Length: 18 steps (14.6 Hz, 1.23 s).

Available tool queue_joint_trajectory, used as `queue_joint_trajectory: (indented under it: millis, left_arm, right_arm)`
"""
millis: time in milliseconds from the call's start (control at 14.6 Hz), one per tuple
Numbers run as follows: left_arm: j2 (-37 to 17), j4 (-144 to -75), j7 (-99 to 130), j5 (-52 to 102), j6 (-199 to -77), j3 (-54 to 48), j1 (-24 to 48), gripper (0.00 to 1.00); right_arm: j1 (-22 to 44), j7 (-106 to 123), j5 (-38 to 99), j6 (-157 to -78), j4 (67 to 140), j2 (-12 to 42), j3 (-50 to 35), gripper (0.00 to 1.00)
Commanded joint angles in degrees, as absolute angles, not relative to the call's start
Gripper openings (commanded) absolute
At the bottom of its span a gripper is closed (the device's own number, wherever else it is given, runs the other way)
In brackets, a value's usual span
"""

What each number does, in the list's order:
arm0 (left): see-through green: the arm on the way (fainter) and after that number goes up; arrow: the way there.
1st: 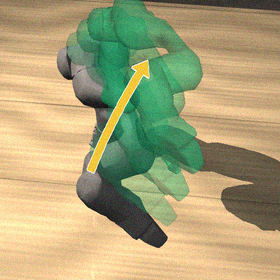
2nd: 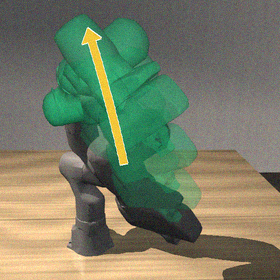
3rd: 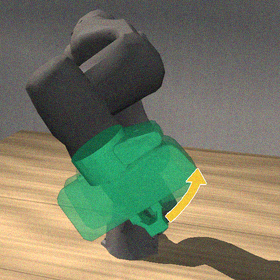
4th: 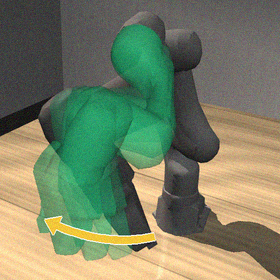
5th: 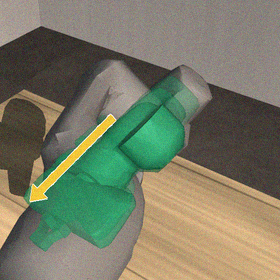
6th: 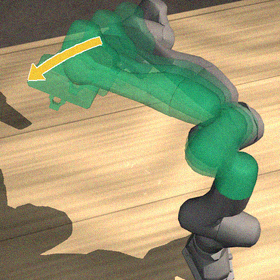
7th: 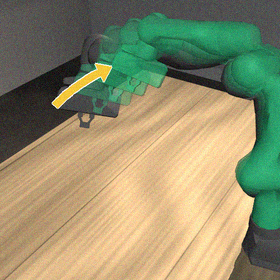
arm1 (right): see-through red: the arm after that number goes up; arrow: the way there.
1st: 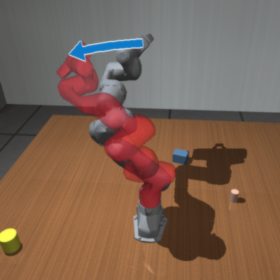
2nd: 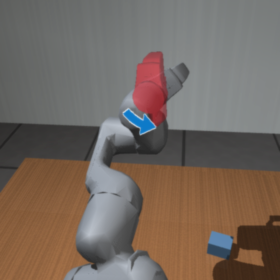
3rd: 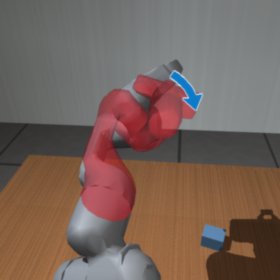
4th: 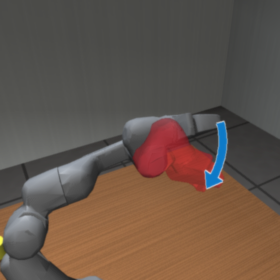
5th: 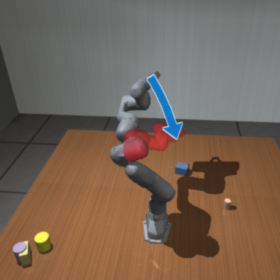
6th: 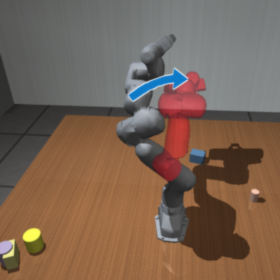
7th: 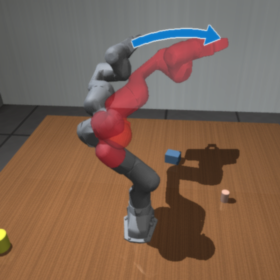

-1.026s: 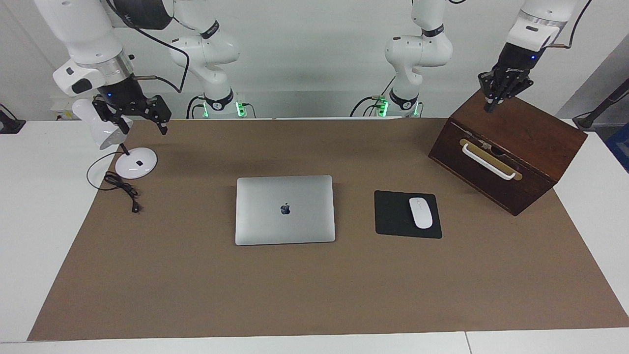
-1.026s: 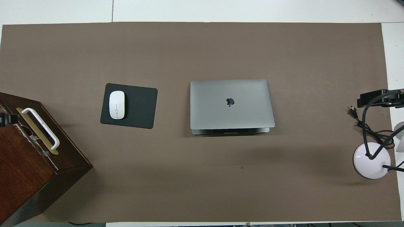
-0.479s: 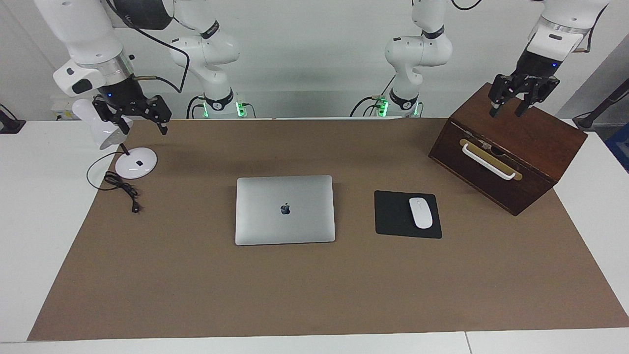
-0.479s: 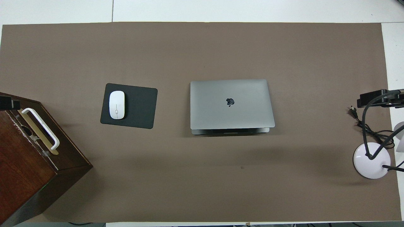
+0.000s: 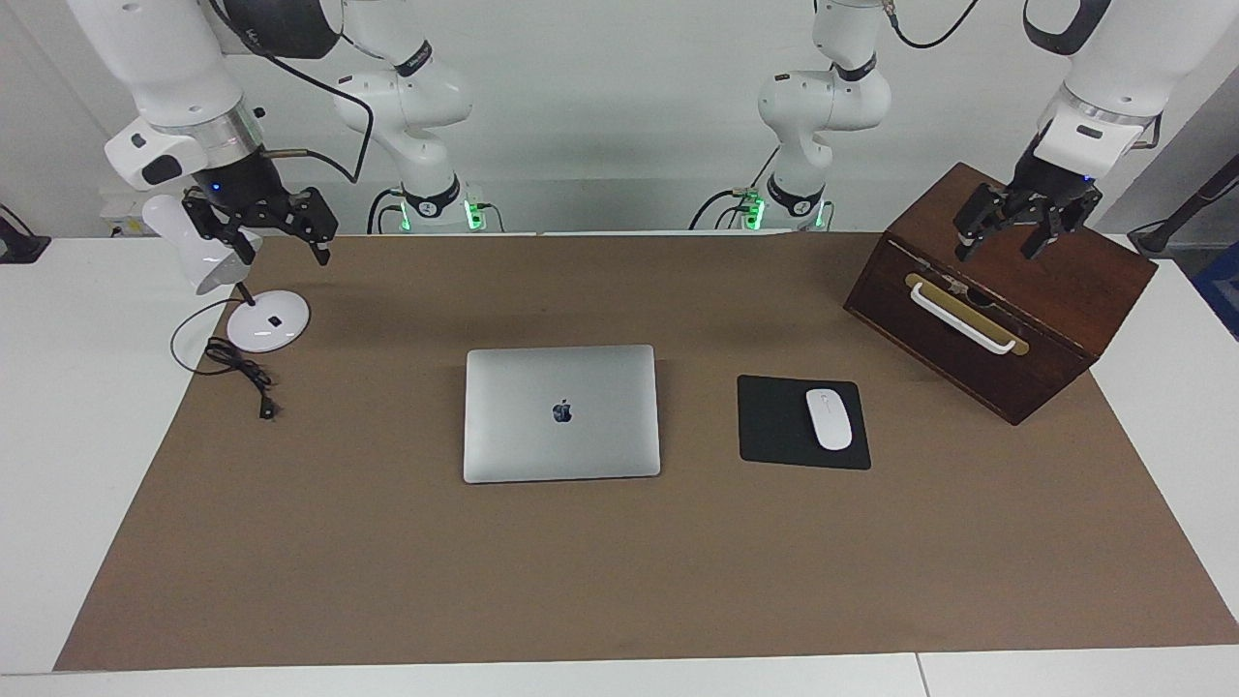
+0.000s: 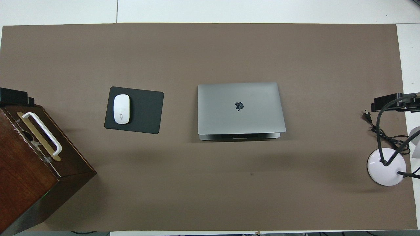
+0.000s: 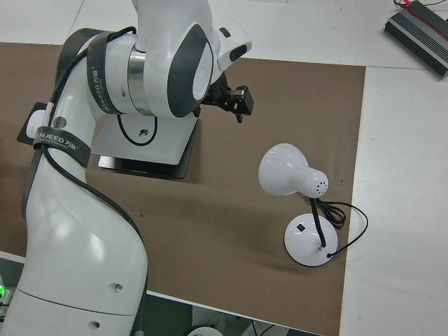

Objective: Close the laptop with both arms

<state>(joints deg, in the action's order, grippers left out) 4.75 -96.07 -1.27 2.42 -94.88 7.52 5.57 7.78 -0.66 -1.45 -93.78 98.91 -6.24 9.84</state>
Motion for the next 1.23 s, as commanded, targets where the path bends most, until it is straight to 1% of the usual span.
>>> queue_joint_trajectory:
  millis: [0, 274, 616, 752, 821, 889, 1163]
  left_arm:
    - [5.10, -97.12, -1.23, 1.41, -95.01, 6.94, 4.83, 1.00]
    - [5.98, -98.79, -0.62, 1.41, -94.31, 6.94, 5.36, 1.00]
    - [6.15, -98.35, -0.18, 1.41, -94.84, 6.42, 5.80, 1.00]
    - [6.15, -98.35, -0.26, 1.41, -94.83, 6.42, 5.80, 1.00]
    - [6.24, -98.35, -0.26, 1.41, -94.22, 6.33, 5.80, 1.00]
    - [6.68, -98.78, -0.18, 1.41, -94.22, 6.42, 5.71, 1.00]
    - [6.77, -98.96, -0.53, 0.97, -94.31, 6.50, 5.63, 1.00]
  right_arm:
    - [7.03, 0.97, -1.32, -93.87, 100.11, -7.47, 9.49, 1.00]
    - [7.12, 0.88, -1.32, -93.87, 100.11, -7.56, 9.49, 1.00]
    - [6.86, 1.66, -1.41, -93.96, 100.19, -7.38, 9.49, 1.00]
    - [2.40, 3.33, -1.32, -94.04, 100.20, -7.38, 6.88, 1.00]
    - [-1.46, 3.86, -1.32, -94.04, 100.20, -7.38, 2.77, 1.00]
    - [-3.76, 4.13, -1.32, -94.04, 100.11, -7.38, 0.55, 1.00]
    - [-3.52, 4.04, -1.32, -94.04, 100.02, -6.86, 0.61, 1.00]
